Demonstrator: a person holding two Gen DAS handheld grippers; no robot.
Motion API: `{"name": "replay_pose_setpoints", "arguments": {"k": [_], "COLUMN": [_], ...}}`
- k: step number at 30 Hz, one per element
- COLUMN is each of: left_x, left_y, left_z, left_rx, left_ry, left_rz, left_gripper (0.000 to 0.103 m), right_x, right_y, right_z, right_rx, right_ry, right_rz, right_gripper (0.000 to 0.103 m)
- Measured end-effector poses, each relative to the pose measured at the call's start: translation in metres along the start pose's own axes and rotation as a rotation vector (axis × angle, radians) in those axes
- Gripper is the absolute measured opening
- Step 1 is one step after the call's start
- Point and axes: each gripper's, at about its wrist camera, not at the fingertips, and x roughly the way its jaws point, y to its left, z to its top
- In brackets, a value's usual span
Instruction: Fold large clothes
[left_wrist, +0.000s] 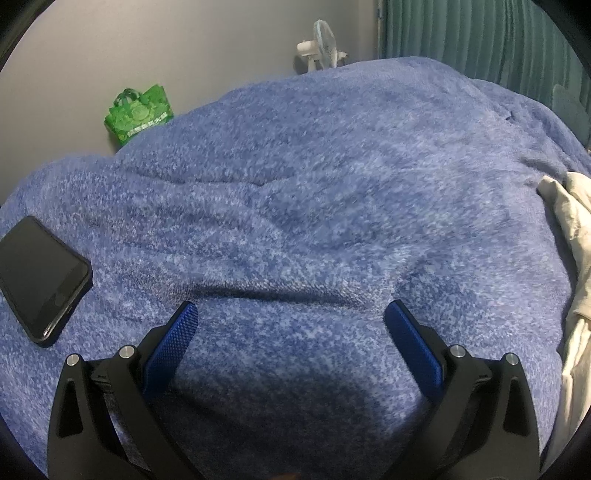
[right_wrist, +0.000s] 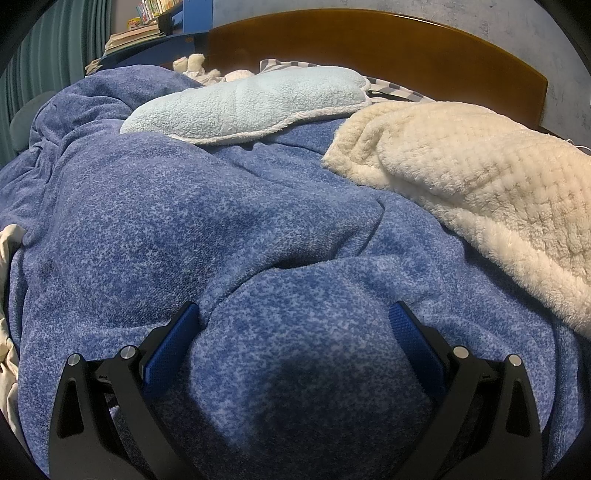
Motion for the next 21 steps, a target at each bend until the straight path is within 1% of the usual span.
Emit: {"name": "replay_pose_setpoints", "arguments": {"k": [2, 4, 5, 6, 8, 10, 11, 16, 21], "left_x": [-0.008, -0.02, -0.028, -0.033, -0.033, -0.027, -0.025, -0.022, -0.02], "left_y": [0.002, -0.001, -0.007, -0.016, -0.031, -0.043, -0.044, -0.035, -0.034], "left_z": [0.0, 0.0, -0.002, -0.004, -0.012, -0.018, -0.018, -0.018, -0.019], "left_rx": [-0.003, 0.025, 0.069, 0.118, 0.209, 0.268, 0.273, 0.224, 0.222], "left_ry": [-0.022, -0.054, -0.075, -0.092, -0.086, -0.059, -0.055, -0.037, -0.04], "left_rz": [-0.048, -0.13, -0.174, -0.192, -0.173, -0.117, -0.113, -0.176, -0.18], "left_gripper": [0.097, 0.097, 0.097, 0.097, 0.097, 0.097, 0.097, 0.097, 0.097], "right_x": [0.0, 0.0, 0.0, 0.0, 0.0, 0.0, 0.0, 0.0, 0.0], "right_y": [-0.001, -0.001, 0.0, 0.0, 0.0, 0.0, -0.001, 0.0, 0.0], "right_z": [0.0, 0.0, 0.0, 0.0, 0.0, 0.0, 0.0, 0.0, 0.0], "right_rx": [0.0, 0.0, 0.0, 0.0, 0.0, 0.0, 0.0, 0.0, 0.0], "right_ry": [0.0, 0.0, 0.0, 0.0, 0.0, 0.0, -0.001, 0.0, 0.0], "right_rz": [0.0, 0.0, 0.0, 0.0, 0.0, 0.0, 0.0, 0.0, 0.0], "right_gripper": [0.097, 0.097, 0.097, 0.098, 0.097, 0.097, 0.097, 0.097, 0.097]}}
